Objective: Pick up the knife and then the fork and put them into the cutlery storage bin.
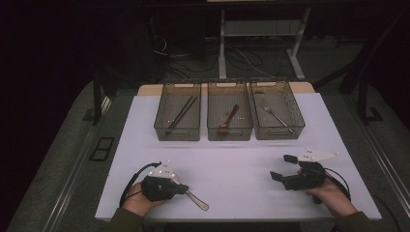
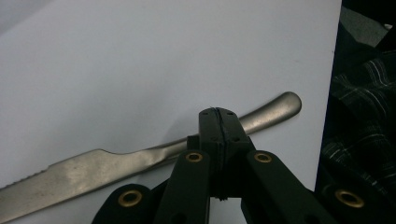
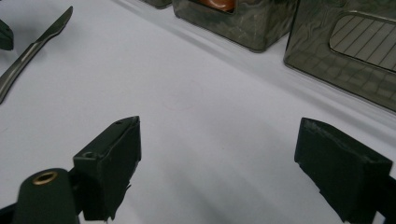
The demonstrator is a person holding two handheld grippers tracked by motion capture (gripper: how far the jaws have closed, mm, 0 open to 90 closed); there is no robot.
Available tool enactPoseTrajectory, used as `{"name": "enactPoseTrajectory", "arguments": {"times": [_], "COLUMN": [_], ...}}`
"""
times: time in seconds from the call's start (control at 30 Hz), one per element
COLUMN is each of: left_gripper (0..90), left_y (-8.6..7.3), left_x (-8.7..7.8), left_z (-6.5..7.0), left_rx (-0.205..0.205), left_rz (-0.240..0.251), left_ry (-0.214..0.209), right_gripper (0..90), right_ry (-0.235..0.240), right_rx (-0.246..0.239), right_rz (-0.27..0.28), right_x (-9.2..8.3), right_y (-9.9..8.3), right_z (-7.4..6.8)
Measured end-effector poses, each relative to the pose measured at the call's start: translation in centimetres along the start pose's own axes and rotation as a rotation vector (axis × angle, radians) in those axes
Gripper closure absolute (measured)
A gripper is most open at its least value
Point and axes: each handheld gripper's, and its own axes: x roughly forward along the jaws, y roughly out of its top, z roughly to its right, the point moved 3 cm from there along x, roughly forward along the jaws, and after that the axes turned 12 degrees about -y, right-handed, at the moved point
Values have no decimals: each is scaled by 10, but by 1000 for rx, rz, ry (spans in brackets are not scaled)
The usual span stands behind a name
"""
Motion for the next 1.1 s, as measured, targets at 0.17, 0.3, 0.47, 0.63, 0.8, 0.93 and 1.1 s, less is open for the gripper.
{"name": "enactPoseTrajectory", "arguments": {"times": [0.17,0.3,0.47,0.63,0.8,0.93,1.1], "left_gripper": [887,887,887,887,887,888,887], "left_y": [-1,-1,1,8,16,22,30], "left_x": [8,12,16,22,28,33,39], "left_z": [2,2,0,-4,-10,-14,-19], "left_rx": [13,22,36,52,72,88,100], "left_rz": [-52,-57,-45,-34,-26,-29,-26], "left_ry": [-29,-45,-35,-18,-5,15,29], "right_gripper": [139,139,139,139,139,139,139], "right_ry": [3,5,5,2,-2,-3,-3], "right_rx": [3,9,7,7,5,11,11], "right_rz": [1,0,-1,-3,-2,-3,-3], "right_x": [-3,-5,-3,-3,-3,-3,-3], "right_y": [-3,-5,-5,-6,-6,-6,-5], "right_z": [-1,-1,1,2,4,4,4]}}
